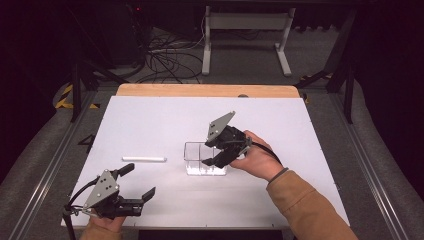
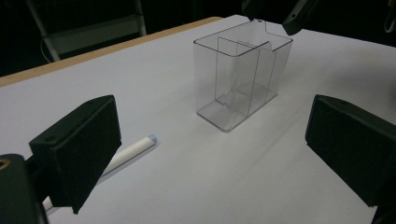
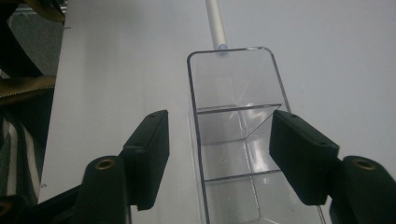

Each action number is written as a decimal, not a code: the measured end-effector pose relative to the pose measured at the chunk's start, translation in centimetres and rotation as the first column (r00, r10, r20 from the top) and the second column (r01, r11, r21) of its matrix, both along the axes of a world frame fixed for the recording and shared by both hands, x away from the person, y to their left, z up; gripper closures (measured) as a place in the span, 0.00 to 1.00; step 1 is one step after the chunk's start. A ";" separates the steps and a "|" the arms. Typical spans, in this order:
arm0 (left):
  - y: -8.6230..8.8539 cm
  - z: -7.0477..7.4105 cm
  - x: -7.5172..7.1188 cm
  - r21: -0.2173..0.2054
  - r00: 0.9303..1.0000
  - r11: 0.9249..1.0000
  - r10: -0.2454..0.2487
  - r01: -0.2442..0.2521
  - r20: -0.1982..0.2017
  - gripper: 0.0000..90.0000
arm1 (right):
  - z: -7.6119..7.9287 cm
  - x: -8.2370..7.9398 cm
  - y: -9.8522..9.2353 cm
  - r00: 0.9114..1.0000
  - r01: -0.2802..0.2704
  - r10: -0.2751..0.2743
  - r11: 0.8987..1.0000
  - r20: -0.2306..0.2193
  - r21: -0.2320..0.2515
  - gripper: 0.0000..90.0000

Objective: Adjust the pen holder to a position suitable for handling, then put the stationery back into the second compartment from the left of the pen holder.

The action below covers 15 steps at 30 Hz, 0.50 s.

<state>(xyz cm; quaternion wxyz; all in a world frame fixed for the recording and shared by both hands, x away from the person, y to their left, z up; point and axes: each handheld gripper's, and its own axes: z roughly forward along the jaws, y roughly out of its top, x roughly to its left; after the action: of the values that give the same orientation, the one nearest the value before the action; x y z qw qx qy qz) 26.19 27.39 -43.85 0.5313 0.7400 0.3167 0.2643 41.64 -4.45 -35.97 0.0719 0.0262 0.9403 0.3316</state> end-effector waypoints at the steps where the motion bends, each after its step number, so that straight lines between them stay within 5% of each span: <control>1: 0.0 0.0 0.0 0.000 1.000 1.000 0.000 0.000 0.000 0.05 | 0.1 -0.1 -0.1 1.000 0.003 -0.003 1.000 0.003 0.010 0.39; 15: 0.1 0.1 0.1 -0.005 1.000 1.000 0.003 -0.002 0.009 0.04 | 1.3 -0.7 -2.0 0.995 0.063 -0.074 0.987 0.068 0.150 0.11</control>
<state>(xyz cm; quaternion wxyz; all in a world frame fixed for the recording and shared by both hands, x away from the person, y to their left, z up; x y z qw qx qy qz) 26.33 27.52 -43.72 0.5344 0.7369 0.3159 0.2675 40.93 -6.47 -34.63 0.1155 0.0517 0.9085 0.3982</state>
